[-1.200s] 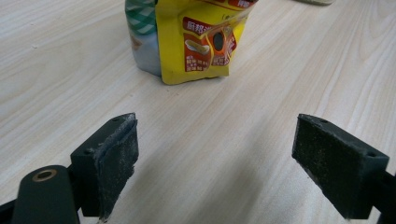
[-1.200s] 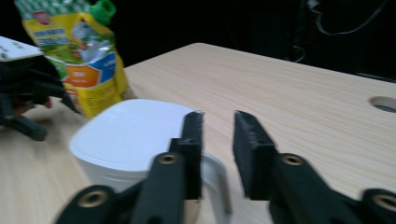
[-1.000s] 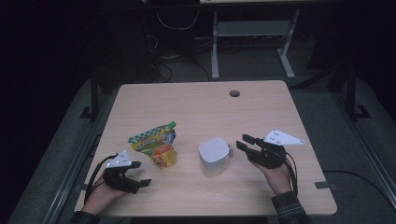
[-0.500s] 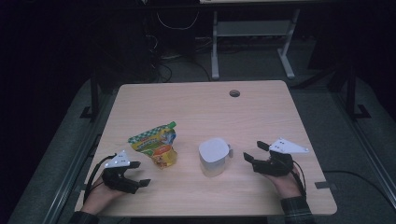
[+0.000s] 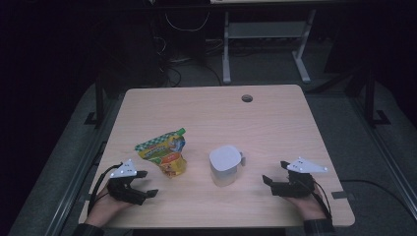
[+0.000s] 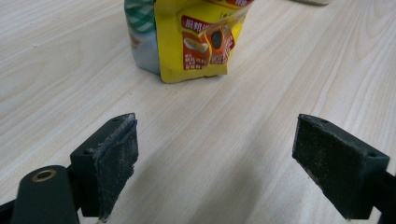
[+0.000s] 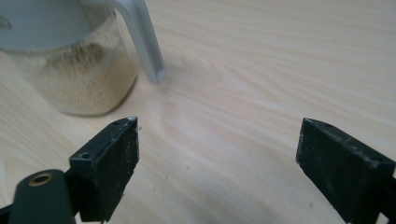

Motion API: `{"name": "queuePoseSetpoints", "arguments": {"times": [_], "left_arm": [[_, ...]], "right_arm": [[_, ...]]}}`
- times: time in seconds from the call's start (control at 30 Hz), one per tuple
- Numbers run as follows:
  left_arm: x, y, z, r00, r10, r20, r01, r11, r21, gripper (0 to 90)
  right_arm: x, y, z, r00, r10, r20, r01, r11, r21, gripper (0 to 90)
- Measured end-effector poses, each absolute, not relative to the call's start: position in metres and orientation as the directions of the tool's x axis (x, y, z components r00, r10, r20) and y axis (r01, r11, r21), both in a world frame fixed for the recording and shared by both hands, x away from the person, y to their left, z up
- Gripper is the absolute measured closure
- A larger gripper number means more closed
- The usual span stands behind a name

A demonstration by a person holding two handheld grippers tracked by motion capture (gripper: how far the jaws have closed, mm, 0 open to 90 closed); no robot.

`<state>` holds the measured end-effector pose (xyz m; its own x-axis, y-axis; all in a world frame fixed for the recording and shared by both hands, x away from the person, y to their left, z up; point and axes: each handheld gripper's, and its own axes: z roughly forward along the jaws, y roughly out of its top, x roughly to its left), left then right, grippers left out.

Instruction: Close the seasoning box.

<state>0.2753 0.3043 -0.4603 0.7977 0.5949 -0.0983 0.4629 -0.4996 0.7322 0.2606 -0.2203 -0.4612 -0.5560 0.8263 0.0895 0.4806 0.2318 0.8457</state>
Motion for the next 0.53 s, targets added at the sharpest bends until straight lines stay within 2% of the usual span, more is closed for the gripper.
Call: {"name": "queuePoseSetpoints", "arguments": {"times": [0.2, 0.53], "left_arm": [[0.2750, 0.3047, -0.4601, 0.800, 0.592, -0.097, 0.458, -0.499, 0.735, 14.2], [0.2755, 0.3036, -0.4612, 0.804, 0.587, -0.091, 0.454, -0.509, 0.731, 14.1]], "right_arm": [[0.2605, -0.2212, -0.4688, -0.546, 0.836, 0.057, 0.501, 0.271, 0.822, 10.8], [0.2629, -0.2207, -0.4710, -0.546, 0.836, 0.060, 0.501, 0.268, 0.823, 9.4]]}}
